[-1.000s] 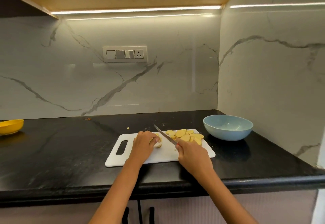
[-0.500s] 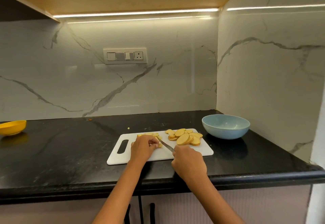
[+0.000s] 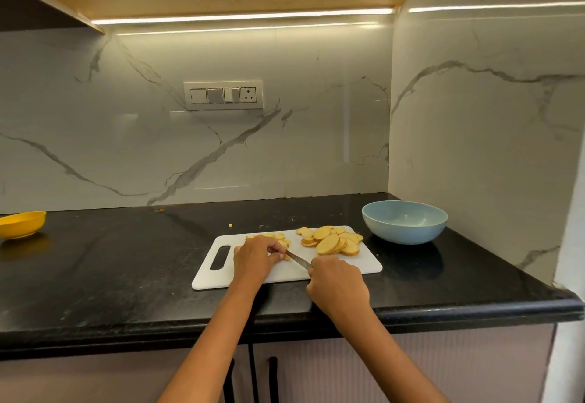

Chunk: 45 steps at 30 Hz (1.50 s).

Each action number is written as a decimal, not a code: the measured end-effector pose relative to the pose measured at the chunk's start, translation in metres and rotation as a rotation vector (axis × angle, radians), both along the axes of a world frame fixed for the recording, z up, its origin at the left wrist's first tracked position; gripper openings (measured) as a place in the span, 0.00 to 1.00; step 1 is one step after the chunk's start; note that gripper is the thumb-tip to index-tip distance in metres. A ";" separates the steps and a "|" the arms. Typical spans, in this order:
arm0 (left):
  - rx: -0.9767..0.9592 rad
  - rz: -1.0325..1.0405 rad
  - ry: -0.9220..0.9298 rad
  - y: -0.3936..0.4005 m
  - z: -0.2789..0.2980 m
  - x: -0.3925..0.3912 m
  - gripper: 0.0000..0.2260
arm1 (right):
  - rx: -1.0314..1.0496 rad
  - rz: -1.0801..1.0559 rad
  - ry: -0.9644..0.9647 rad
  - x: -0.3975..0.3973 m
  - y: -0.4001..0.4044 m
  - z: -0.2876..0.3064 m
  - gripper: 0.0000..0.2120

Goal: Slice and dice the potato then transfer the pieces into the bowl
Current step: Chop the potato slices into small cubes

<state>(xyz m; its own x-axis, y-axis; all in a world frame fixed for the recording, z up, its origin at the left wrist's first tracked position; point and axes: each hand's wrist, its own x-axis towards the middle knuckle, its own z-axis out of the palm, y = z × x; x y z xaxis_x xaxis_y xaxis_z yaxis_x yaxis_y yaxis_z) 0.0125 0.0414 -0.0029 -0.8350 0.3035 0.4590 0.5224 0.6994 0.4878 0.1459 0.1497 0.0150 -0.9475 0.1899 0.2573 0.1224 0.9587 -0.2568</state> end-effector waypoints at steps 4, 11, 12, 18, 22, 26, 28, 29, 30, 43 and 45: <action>-0.059 0.016 0.005 0.001 0.000 -0.003 0.05 | 0.029 0.014 -0.032 0.000 -0.001 0.002 0.10; -0.119 0.023 0.048 0.000 0.002 0.001 0.06 | 0.005 0.028 -0.077 -0.008 0.000 0.010 0.10; -0.119 0.025 0.052 0.000 0.002 0.001 0.05 | 0.041 0.034 -0.073 -0.005 -0.001 0.009 0.10; -0.081 0.010 0.057 -0.001 -0.002 -0.001 0.04 | 0.206 0.047 0.022 0.012 0.001 -0.003 0.11; -0.007 0.006 0.026 0.000 -0.003 0.001 0.03 | -0.028 -0.036 0.119 0.006 0.012 -0.008 0.09; 0.011 -0.046 0.004 0.002 -0.001 -0.001 0.08 | -0.131 -0.117 0.137 -0.003 0.020 -0.009 0.11; -0.016 -0.092 -0.041 0.002 -0.001 -0.002 0.09 | -0.158 -0.133 0.132 -0.007 0.021 -0.007 0.11; -0.015 -0.108 -0.060 0.002 -0.001 -0.003 0.09 | -0.162 -0.137 0.124 -0.008 0.021 -0.006 0.11; -0.003 -0.120 -0.073 0.002 -0.001 -0.003 0.08 | -0.157 -0.140 0.112 -0.009 0.020 -0.005 0.11; 0.153 -0.047 -0.101 -0.002 0.001 0.008 0.05 | -0.013 -0.054 0.043 0.014 -0.009 -0.003 0.11; 0.165 -0.032 -0.106 -0.002 0.002 0.010 0.05 | 0.003 -0.052 0.023 0.016 -0.012 -0.001 0.12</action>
<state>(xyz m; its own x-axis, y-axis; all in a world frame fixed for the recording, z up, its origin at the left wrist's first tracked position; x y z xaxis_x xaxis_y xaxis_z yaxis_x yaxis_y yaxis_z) 0.0222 0.0393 -0.0008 -0.8723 0.2590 0.4148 0.4830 0.5891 0.6479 0.1618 0.1381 0.0142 -0.9303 0.2381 0.2791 0.1663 0.9518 -0.2575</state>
